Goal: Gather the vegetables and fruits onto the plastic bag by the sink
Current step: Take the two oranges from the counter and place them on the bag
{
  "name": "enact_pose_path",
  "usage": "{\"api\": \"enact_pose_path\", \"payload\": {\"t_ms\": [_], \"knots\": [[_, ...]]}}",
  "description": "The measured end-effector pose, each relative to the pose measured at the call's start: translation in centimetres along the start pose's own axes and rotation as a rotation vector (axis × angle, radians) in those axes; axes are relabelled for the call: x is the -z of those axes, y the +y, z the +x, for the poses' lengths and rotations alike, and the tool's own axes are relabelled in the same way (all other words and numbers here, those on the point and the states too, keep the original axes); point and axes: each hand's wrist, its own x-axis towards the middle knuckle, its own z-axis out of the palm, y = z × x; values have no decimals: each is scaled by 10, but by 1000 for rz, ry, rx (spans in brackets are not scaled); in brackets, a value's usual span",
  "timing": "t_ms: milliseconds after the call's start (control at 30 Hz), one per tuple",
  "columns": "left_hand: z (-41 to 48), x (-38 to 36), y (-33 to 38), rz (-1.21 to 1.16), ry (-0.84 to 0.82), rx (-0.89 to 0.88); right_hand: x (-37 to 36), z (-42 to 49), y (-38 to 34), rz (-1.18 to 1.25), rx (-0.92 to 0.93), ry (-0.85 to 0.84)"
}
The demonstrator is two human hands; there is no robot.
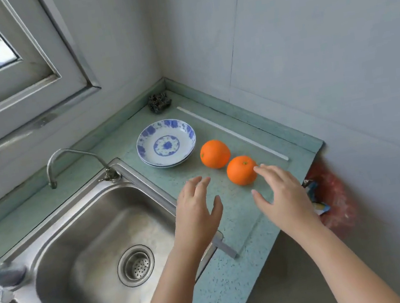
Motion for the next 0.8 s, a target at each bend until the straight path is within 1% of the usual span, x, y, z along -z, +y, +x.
{"api": "enact_pose_path", "payload": {"t_ms": [133, 300, 467, 633, 800], "knots": [[26, -29, -2, -11, 5, 87, -12, 35, 34, 73, 5, -70], [52, -49, -7, 53, 15, 109, -34, 63, 54, 122, -2, -173], [76, -66, -14, 90, -19, 148, -53, 81, 66, 175, -32, -236], [96, -74, -16, 102, -18, 223, -63, 92, 70, 263, -41, -280], [111, -83, -17, 35, -9, 324, -65, 93, 73, 423, -81, -320]]}}
